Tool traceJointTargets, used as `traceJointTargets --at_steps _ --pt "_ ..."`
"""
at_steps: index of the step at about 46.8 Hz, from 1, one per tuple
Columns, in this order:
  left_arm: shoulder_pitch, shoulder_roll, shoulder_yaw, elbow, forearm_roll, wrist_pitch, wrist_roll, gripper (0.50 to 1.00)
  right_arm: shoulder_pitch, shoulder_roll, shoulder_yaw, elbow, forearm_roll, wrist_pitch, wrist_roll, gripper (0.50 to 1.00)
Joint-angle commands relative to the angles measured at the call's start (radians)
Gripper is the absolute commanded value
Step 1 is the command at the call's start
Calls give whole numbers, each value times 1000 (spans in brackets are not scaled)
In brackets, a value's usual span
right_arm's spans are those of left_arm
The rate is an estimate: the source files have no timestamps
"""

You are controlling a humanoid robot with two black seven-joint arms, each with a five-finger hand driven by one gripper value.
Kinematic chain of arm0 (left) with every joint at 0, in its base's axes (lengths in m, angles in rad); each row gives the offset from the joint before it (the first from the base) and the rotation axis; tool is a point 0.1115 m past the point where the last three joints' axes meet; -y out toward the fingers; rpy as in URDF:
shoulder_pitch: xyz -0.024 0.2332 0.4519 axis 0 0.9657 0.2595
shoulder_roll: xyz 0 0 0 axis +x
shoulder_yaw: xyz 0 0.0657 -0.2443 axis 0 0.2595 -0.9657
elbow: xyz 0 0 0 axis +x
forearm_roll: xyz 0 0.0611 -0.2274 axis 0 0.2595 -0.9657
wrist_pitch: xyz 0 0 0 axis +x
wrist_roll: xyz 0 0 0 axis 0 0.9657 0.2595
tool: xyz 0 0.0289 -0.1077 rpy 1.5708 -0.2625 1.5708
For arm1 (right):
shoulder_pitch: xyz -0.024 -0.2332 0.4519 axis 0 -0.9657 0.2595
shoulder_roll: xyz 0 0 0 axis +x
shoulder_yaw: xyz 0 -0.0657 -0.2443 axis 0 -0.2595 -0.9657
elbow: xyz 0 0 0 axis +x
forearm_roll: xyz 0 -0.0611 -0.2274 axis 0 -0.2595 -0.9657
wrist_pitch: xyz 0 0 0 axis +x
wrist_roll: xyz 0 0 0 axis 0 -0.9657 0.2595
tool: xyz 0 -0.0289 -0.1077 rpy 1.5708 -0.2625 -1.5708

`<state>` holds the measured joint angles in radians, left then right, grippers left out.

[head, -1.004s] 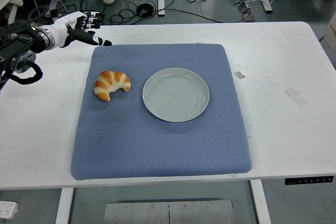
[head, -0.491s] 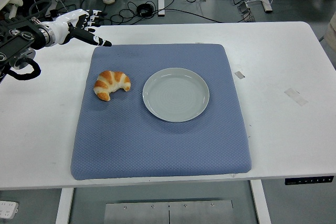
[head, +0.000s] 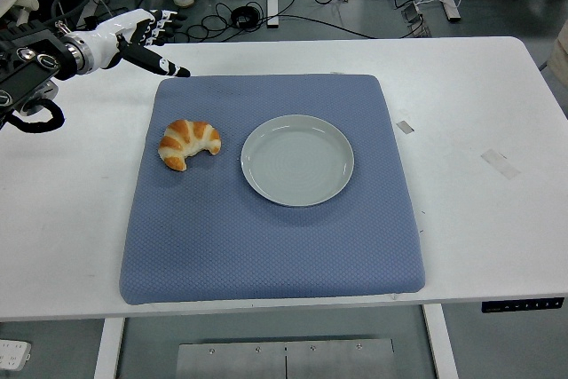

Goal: Place the bread on the plate

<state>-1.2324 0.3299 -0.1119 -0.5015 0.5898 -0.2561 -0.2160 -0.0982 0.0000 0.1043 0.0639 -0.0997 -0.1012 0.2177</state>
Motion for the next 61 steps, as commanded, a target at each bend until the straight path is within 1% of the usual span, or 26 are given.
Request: traceJointTargets --at_steps 1,4,10,15,21,25,31,39,46,52,56,61 --pt "-2 11 0 -23 27 1 -34 963 0 0 0 -1 0 0 0 1000" --pt "-2 26 0 -43 51 0 -49 960 0 0 0 1 0 0 0 1000" --pt "1 70 0 -107 85 -3 -52 955 0 0 0 1 0 0 0 1000" --pt "1 116 0 -167 125 -49 -49 942 0 0 0 -1 0 0 0 1000" --pt "-2 172 0 -229 160 -103 -49 940 0 0 0 1 0 0 0 1000" --pt "-4 204 -2 -264 185 -117 -49 940 0 0 0 1 0 0 0 1000" --pt "-15 228 -2 -292 222 -121 -49 940 0 0 0 -1 0 0 0 1000" --pt "-6 244 0 -321 283 -123 -51 940 0 0 0 1 0 0 0 1000" --pt "19 238 8 -322 358 -121 -52 940 0 0 0 1 0 0 0 1000" --pt "40 230 26 -322 363 -120 -54 931 0 0 0 1 0 0 0 1000" --pt "47 215 40 -322 363 -115 -54 912 0 0 0 1 0 0 0 1000" --pt "51 207 44 -322 363 -114 -54 902 0 0 0 -1 0 0 0 1000"
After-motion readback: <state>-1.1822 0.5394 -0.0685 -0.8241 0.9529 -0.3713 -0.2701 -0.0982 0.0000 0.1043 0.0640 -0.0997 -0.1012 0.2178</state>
